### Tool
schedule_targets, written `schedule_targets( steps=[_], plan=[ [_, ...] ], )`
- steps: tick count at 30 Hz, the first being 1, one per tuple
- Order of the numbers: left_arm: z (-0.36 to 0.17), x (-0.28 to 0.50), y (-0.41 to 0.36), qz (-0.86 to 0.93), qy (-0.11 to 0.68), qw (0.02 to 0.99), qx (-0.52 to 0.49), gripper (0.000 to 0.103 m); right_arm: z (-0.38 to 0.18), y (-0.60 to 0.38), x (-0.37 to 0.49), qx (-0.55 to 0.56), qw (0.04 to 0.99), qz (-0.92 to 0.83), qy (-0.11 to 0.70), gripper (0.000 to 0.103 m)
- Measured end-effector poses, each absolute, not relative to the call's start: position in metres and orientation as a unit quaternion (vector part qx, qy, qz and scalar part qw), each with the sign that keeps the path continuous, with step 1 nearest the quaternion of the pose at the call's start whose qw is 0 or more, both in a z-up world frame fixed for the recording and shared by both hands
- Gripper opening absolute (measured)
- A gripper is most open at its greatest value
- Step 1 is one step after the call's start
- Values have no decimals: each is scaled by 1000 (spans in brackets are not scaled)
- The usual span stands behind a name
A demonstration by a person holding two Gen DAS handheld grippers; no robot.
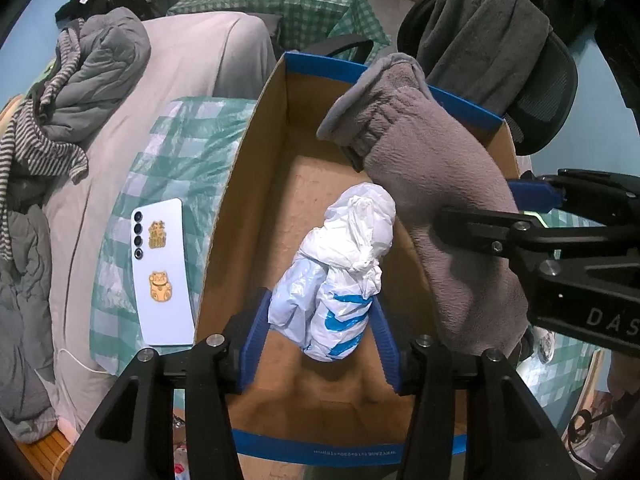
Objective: Organize soft objects
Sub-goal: 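Open both grippers to drop the mitten and sock bundle into the box, then grasp the white plastic bag bundle with the right gripper while the left gripper moves to the black sock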
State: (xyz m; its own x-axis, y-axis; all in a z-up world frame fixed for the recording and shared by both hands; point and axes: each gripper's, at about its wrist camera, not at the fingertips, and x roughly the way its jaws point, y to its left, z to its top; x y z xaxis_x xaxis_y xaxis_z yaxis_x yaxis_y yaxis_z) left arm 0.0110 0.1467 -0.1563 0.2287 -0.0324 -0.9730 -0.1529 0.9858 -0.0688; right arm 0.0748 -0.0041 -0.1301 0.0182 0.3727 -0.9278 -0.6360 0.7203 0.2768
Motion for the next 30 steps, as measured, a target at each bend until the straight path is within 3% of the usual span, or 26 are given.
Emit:
schedule_targets(
  steps=[3, 6, 30],
  plan=[
    [-156, 9, 146, 43, 623, 778, -71, 51, -128, -5, 74, -112, 708, 355, 600, 62],
    [-154, 7, 146, 42, 622, 778, -76, 52, -126, -6, 73, -119, 714, 350, 595, 68],
    [-119, -4, 92, 13, 611, 789, -61, 59, -91, -82, 58, -97, 737, 321, 587, 68]
  ],
)
